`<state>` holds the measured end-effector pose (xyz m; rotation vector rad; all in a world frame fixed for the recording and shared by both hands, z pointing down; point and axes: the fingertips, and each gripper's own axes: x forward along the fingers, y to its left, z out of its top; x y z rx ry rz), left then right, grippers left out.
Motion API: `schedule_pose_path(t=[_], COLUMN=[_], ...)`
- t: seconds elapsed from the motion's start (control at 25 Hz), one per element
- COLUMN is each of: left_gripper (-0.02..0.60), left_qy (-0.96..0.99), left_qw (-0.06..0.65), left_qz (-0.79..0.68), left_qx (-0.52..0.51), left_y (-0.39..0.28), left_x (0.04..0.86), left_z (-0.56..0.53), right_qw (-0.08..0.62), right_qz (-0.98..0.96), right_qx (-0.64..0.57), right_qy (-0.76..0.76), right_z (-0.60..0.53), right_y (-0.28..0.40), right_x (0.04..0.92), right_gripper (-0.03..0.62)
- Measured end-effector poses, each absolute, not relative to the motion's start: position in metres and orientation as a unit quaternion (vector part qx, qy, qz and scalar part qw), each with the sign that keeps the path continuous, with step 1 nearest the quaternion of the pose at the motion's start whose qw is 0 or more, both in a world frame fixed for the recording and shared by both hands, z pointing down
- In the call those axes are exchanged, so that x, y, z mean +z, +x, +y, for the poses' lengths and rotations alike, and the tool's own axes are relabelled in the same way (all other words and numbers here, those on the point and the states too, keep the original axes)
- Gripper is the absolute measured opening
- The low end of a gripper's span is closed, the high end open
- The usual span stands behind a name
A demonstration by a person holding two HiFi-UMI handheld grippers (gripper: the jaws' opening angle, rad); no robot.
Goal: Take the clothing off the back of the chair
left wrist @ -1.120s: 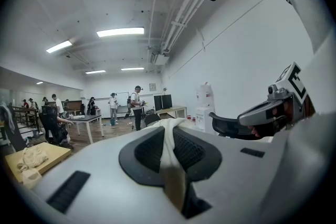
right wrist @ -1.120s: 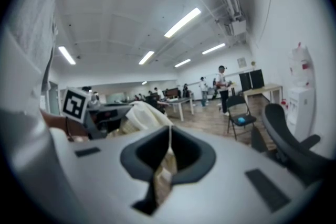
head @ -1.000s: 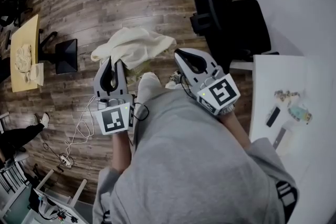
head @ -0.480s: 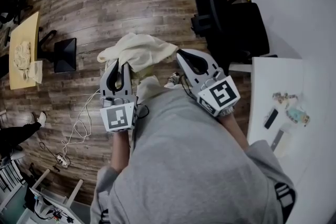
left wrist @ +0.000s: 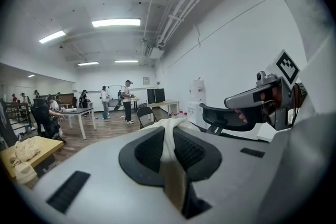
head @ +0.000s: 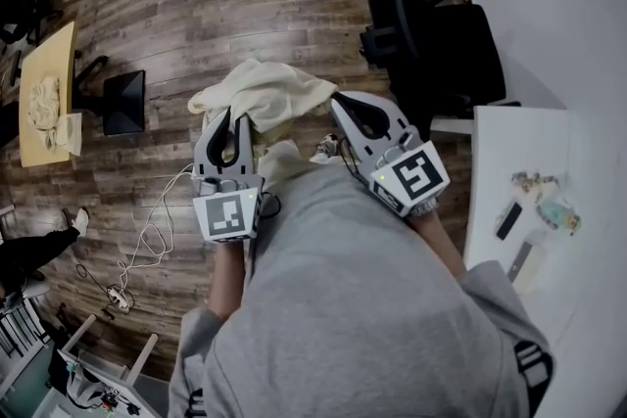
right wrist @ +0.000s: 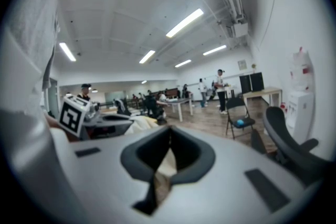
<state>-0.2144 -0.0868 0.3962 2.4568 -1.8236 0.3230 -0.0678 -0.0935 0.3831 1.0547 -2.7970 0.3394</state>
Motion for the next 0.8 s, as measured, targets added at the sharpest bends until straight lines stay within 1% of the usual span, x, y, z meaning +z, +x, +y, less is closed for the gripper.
schedule_pose_path(t=[0.16, 0.8], left_gripper=[0.072, 0.072], left_qy=[0.806, 0.816], left_qw=[0.020, 0.020], left_qz=[-0.583, -0.567], left_qx=[0.100, 0.109], left_y=[-0.209, -0.194], left_x=[0.390, 0.393], left_z=[-0.089, -0.093], right_qw=[0.066, 0.068], right_qz=[-0.929, -0.928], right_qx=[0.115, 0.117], right_qy=[0.346, 0.346], right_z=[-0.094, -0.093], right_y=[-0.072, -0.067], right_x=[0.383, 0.386], right_gripper=[0.034, 0.034])
